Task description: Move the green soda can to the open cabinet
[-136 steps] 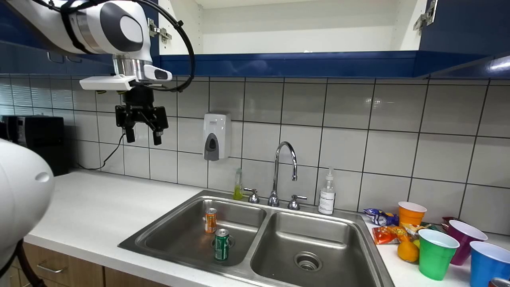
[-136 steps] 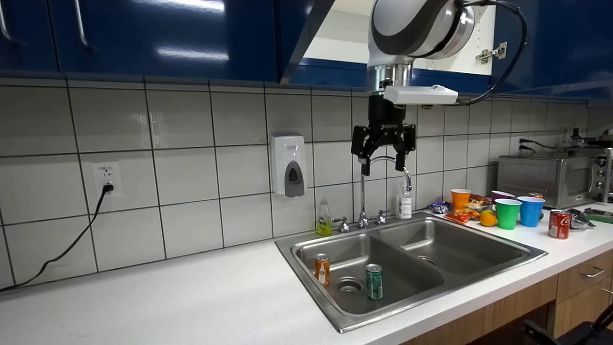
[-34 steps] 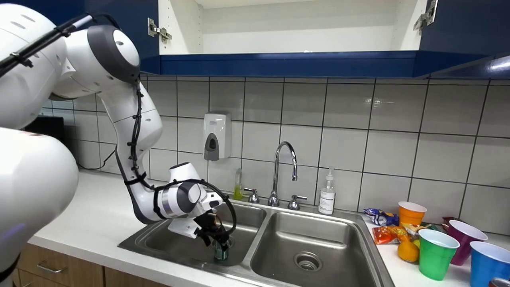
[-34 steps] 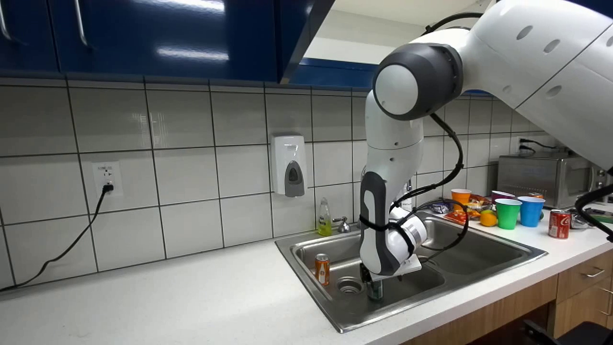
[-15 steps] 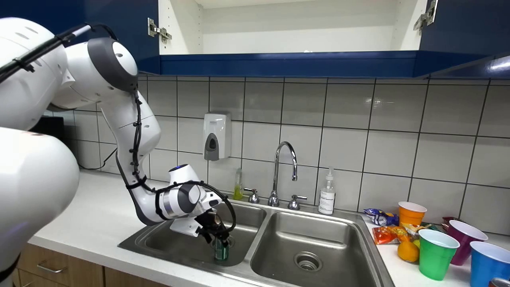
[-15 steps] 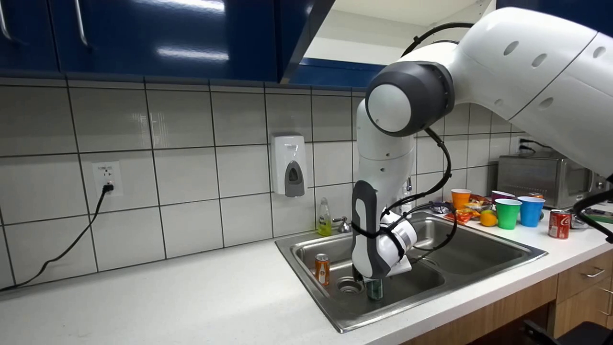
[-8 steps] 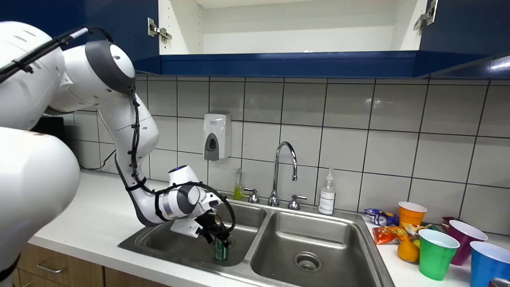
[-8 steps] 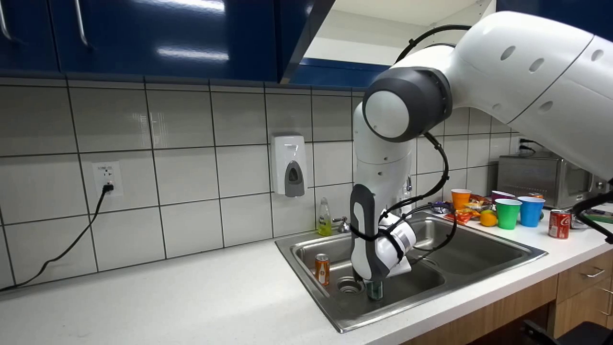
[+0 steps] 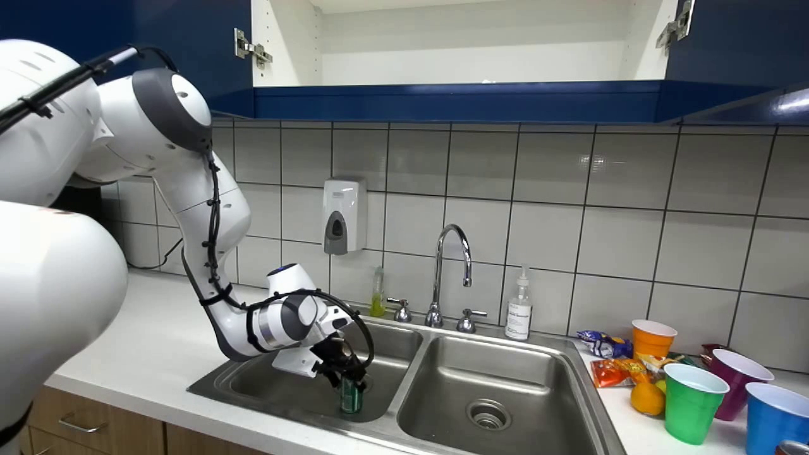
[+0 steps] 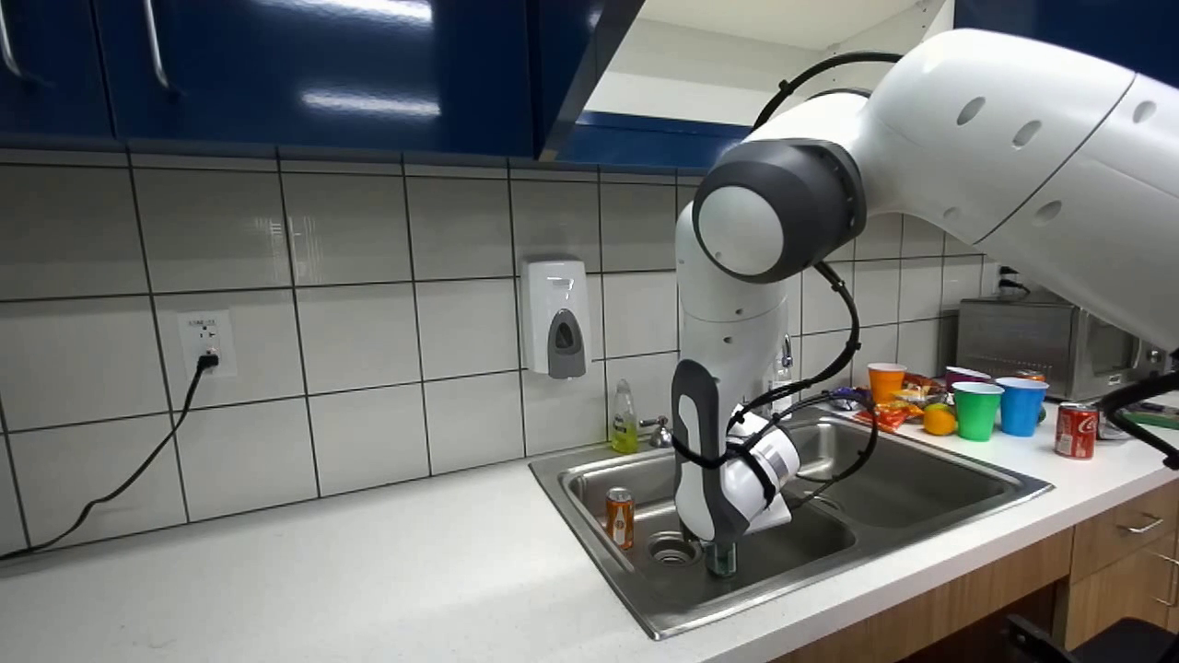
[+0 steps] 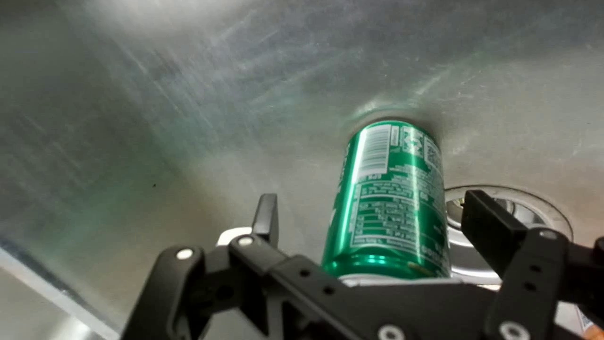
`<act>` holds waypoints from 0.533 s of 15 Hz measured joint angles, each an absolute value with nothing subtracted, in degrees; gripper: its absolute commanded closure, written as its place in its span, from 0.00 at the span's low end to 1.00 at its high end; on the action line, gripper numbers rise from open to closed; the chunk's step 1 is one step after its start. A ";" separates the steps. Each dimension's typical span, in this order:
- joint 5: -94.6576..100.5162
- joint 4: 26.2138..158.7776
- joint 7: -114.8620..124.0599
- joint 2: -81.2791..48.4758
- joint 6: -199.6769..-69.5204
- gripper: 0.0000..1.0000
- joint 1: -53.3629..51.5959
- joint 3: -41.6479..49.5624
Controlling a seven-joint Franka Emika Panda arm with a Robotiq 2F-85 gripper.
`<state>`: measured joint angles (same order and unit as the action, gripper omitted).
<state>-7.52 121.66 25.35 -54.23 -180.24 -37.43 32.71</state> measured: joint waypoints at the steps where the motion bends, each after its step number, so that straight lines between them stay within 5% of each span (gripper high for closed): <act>1: -7.53 121.60 25.35 -54.33 -180.24 0.00 -37.55 32.90; 8: -7.54 120.88 25.35 -54.70 -180.20 0.00 -37.73 33.46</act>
